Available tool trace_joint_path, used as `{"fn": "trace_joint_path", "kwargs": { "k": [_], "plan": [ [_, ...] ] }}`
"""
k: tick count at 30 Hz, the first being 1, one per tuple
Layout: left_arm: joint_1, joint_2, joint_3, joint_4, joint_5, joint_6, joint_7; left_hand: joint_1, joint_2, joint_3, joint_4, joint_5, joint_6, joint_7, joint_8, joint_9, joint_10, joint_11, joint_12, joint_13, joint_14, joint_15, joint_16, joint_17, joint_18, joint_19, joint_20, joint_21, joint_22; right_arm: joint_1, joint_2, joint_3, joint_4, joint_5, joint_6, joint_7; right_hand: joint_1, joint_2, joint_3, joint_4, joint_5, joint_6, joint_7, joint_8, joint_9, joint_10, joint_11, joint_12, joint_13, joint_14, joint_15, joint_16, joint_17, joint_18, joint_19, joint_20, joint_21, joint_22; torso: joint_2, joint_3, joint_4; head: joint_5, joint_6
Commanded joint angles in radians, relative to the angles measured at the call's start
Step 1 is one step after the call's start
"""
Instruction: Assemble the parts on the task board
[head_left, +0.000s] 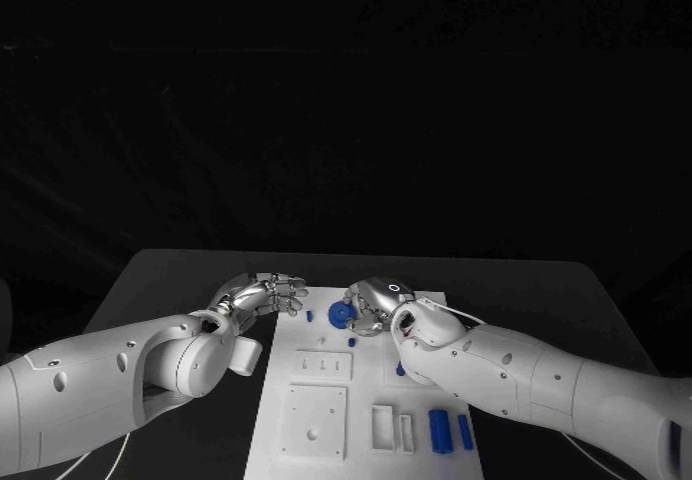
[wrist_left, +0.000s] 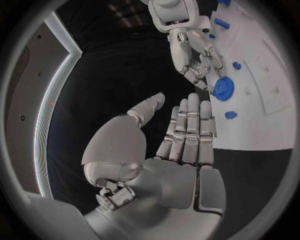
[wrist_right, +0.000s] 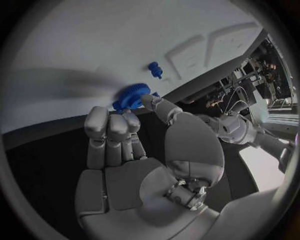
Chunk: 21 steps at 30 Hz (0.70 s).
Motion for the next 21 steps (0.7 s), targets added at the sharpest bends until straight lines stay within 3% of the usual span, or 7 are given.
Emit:
{"fn": "trace_joint_path", "kwargs": {
  "k": [1, 17, 21],
  "plan": [
    [0.001, -0.001, 0.001, 0.003, -0.002, 0.01, 0.005, 0.008, 0.001, 0.004, -0.003, 0.002, 0.0, 0.006, -0.006, 0.001, -0.005, -0.001, -0.003, 0.001, -0.005, -0.002, 0.006, -0.002, 0.014, -0.004, -0.001, 0.003, -0.002, -0.006, -0.011, -0.004, 0.002, 0.013, 0.014, -0.013, -0.007, 0.002, -0.001, -0.006, 0.006, -0.003, 0.005, 0.005, 0.001, 0.003, -0.002, 0.004, 0.002, -0.003, -0.005, -0.005, 0.002, 0.1, -0.001, -0.009, 0.0, 0.015, 0.0, 0.0003, 0.0003, 0.001, -0.001],
    [0.001, -0.004, 0.001, 0.007, -0.002, 0.008, 0.007, 0.008, 0.0, 0.004, -0.003, 0.001, 0.0, 0.007, -0.006, 0.002, -0.005, -0.001, -0.003, 0.001, -0.005, -0.002, 0.006, -0.002, 0.014, -0.005, 0.0, 0.004, -0.002, -0.006, -0.027, -0.004, 0.025, 0.019, -0.009, -0.008, -0.008, 0.0, -0.002, -0.009, 0.008, 0.0, 0.006, 0.008, 0.002, 0.004, 0.0, 0.005, 0.003, -0.002, -0.004, -0.005, 0.003, 0.1, 0.0, -0.009, 0.0, 0.015, 0.001, 0.0012, 0.0005, -0.002, 0.002],
    [0.001, -0.006, 0.001, 0.007, -0.002, 0.008, 0.008, 0.008, -0.001, 0.004, -0.003, 0.001, 0.0, 0.007, -0.006, 0.002, -0.005, 0.0, -0.003, 0.001, -0.005, -0.002, 0.006, -0.002, 0.014, -0.005, 0.0, 0.004, -0.002, -0.006, -0.038, -0.004, 0.031, 0.021, -0.025, -0.006, -0.008, 0.001, -0.003, -0.009, 0.008, 0.002, 0.006, 0.009, 0.003, 0.004, 0.0, 0.005, 0.002, -0.002, -0.003, -0.005, 0.003, 0.1, 0.0, -0.01, 0.0, 0.015, 0.0, 0.0, 0.0012, -0.003, 0.003]
  ]
}}
